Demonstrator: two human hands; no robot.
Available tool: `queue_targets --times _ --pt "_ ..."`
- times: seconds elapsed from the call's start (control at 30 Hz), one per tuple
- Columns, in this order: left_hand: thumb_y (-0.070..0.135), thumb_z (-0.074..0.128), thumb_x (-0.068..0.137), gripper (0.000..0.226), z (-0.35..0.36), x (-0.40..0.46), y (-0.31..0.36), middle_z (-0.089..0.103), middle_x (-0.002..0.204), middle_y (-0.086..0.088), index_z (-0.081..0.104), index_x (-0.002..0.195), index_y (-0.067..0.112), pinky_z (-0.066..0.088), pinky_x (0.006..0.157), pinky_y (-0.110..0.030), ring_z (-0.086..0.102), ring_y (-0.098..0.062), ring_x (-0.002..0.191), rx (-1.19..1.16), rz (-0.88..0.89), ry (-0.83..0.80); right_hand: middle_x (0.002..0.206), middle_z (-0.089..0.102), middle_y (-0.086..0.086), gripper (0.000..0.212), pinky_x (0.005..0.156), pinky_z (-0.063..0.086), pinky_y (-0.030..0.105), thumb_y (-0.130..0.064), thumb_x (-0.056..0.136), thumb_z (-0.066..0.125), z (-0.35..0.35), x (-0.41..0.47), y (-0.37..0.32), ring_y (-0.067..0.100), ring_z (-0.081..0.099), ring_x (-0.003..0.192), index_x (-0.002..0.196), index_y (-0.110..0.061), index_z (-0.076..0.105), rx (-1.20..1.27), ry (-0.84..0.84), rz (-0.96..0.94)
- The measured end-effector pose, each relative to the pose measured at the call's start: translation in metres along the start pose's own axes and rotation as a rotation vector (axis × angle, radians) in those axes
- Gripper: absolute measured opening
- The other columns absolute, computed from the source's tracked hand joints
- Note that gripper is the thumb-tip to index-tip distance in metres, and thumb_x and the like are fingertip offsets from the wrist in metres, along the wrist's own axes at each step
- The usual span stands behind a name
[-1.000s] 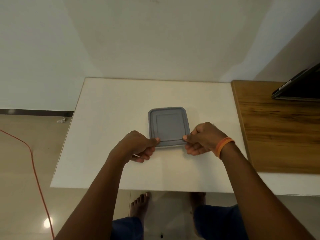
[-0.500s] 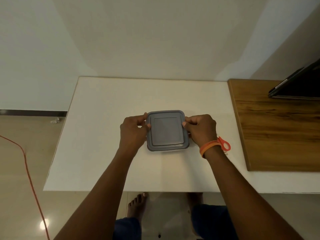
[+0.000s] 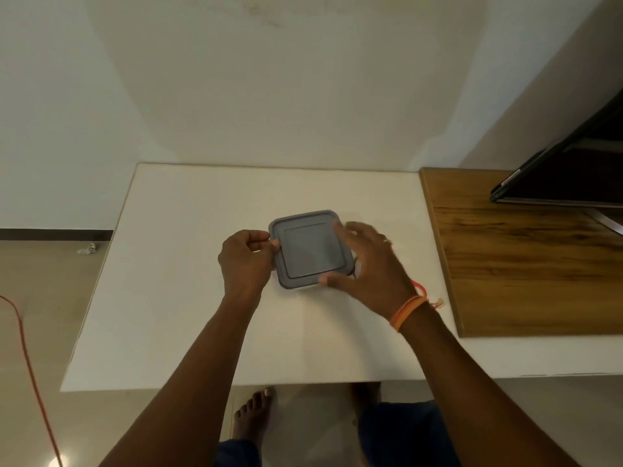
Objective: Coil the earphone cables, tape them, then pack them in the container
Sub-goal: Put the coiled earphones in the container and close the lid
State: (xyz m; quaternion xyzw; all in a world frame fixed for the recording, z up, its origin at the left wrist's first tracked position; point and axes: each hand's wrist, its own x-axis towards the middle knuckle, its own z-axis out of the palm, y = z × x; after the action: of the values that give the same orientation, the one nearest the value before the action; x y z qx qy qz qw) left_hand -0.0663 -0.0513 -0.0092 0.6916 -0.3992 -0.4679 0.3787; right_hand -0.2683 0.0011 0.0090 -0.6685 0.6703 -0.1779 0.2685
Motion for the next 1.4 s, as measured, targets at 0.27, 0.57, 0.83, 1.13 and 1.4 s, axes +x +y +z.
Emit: queue_targets --times 0.27,0.57,0.83,1.13,1.4 --pt "0.008 0.070 0.087 0.033 0.032 -0.012 0.004 0.053 0.125 -0.010 0.067 0.119 0.014 0.049 0.077 -0.029 0.050 -0.027 0.113 0.606 0.611 -0.037 0.149 0.040 0.016 0.040 0.103 0.045 0.051 -0.010 0.089 0.066 0.035 0.023 0.008 0.040 0.032 0.138 0.127 -0.021 0.063 -0.107 0.174 -0.038" --pt "-0.002 0.064 0.087 0.040 0.037 0.015 0.011 0.059 0.126 -0.013 0.063 0.125 0.008 0.053 0.077 -0.042 0.054 -0.035 0.115 0.850 0.758 -0.090 0.153 0.033 0.018 0.041 0.113 0.033 0.049 -0.020 0.094 0.059 0.025 0.073 -0.004 0.042 0.029 0.139 0.135 -0.018 0.055 -0.197 0.146 -0.011" --pt "0.003 0.070 0.073 0.031 0.062 -0.042 -0.006 0.065 0.106 -0.010 0.070 0.103 0.013 0.048 0.063 -0.038 0.058 -0.033 0.090 0.865 1.120 -0.188 0.128 0.056 0.013 0.042 0.100 0.041 0.031 -0.007 0.086 0.065 -0.026 0.003 0.040 0.029 0.052 0.121 0.128 -0.010 0.060 -0.143 0.319 0.366" --pt "0.003 0.072 0.072 0.014 0.070 -0.067 -0.030 0.063 0.076 -0.007 0.068 0.082 0.013 0.047 0.053 -0.035 0.061 -0.030 0.073 1.080 1.013 -0.492 0.090 0.071 0.011 0.011 0.074 0.050 0.025 -0.012 0.085 0.066 -0.007 -0.031 0.034 0.024 0.066 0.085 0.092 -0.008 0.074 -0.172 0.118 0.436" --pt "-0.003 0.058 0.085 0.018 -0.007 -0.041 -0.046 0.062 0.091 -0.004 0.068 0.093 0.010 0.048 0.061 -0.032 0.055 -0.024 0.093 1.032 0.803 -0.329 0.102 0.063 0.013 0.019 0.077 0.050 0.028 -0.016 0.091 0.061 0.013 -0.012 0.022 0.025 0.063 0.092 0.105 -0.006 0.069 -0.229 0.132 0.272"
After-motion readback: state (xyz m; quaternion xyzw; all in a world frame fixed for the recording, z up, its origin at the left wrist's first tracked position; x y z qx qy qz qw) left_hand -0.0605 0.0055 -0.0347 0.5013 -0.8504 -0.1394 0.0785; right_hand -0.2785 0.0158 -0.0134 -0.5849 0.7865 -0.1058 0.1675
